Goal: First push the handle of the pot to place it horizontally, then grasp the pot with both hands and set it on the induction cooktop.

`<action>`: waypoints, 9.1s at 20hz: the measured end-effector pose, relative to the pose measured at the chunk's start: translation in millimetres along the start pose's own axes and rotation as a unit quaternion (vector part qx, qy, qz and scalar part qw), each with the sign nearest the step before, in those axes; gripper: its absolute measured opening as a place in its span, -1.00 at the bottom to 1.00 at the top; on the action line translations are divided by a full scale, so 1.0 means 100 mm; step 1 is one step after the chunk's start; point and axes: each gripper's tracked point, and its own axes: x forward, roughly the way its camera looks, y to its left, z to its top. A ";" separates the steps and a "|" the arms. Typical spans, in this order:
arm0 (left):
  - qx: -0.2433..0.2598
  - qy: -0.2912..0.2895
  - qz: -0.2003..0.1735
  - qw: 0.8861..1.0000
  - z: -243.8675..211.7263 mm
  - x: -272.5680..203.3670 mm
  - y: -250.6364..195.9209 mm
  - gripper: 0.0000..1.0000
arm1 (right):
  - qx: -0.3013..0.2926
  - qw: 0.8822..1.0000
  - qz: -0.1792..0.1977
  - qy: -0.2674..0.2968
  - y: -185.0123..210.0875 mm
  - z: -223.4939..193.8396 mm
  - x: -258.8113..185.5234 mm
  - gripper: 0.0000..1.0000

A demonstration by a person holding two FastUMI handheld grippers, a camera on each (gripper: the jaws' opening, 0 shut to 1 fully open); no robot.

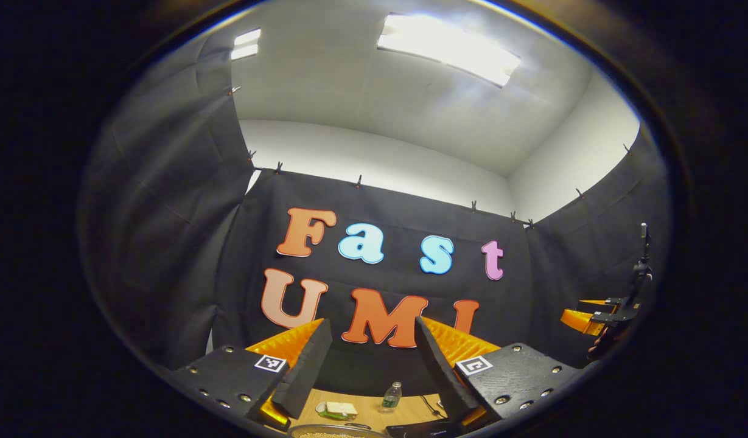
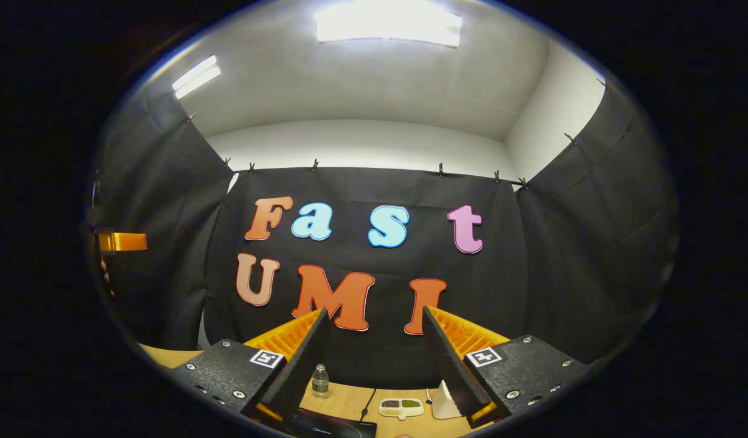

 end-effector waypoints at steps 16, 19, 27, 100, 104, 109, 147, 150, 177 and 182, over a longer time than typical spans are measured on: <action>0.041 0.250 -0.041 0.967 -1.86 -0.17 -0.18 -0.94 | -0.030 0.999 0.000 0.021 0.04 -0.66 0.01 0.87; 0.025 0.324 -0.051 0.944 -2.35 -0.39 -0.22 -0.94 | -0.035 0.999 0.001 0.022 0.05 -0.79 0.00 0.87; 0.011 0.485 -0.059 0.872 -3.47 -1.11 -0.17 -0.94 | -0.057 0.998 -0.007 0.024 0.07 -1.15 -0.06 0.87; 0.137 0.559 0.211 0.790 -4.83 -1.39 2.49 -0.96 | 0.049 0.947 0.124 0.292 1.92 -3.63 -0.24 0.86; 0.149 0.542 0.200 0.803 -4.89 -1.24 2.58 -0.96 | 0.062 0.931 0.143 0.332 2.28 -3.85 -0.31 0.86; 0.164 0.527 0.186 0.813 -4.91 -1.11 2.68 -0.97 | 0.087 0.907 0.158 0.381 2.71 -4.08 -0.35 0.87; 0.067 0.532 0.114 0.837 -5.24 -0.41 2.65 0.62 | 0.072 0.820 0.098 0.560 3.60 -5.35 -0.13 0.62; 0.074 0.538 0.115 0.832 -5.32 -0.42 2.68 0.63 | 0.061 0.824 0.098 0.555 3.59 -5.37 -0.12 0.58; 0.103 0.467 0.121 0.870 -5.34 -0.38 2.59 0.36 | 0.135 0.841 0.085 0.517 2.84 -4.58 -0.02 0.15; 0.104 0.460 0.093 0.877 -5.37 -0.32 2.61 0.37 | 0.140 0.854 0.054 0.499 2.22 -4.46 -0.01 0.15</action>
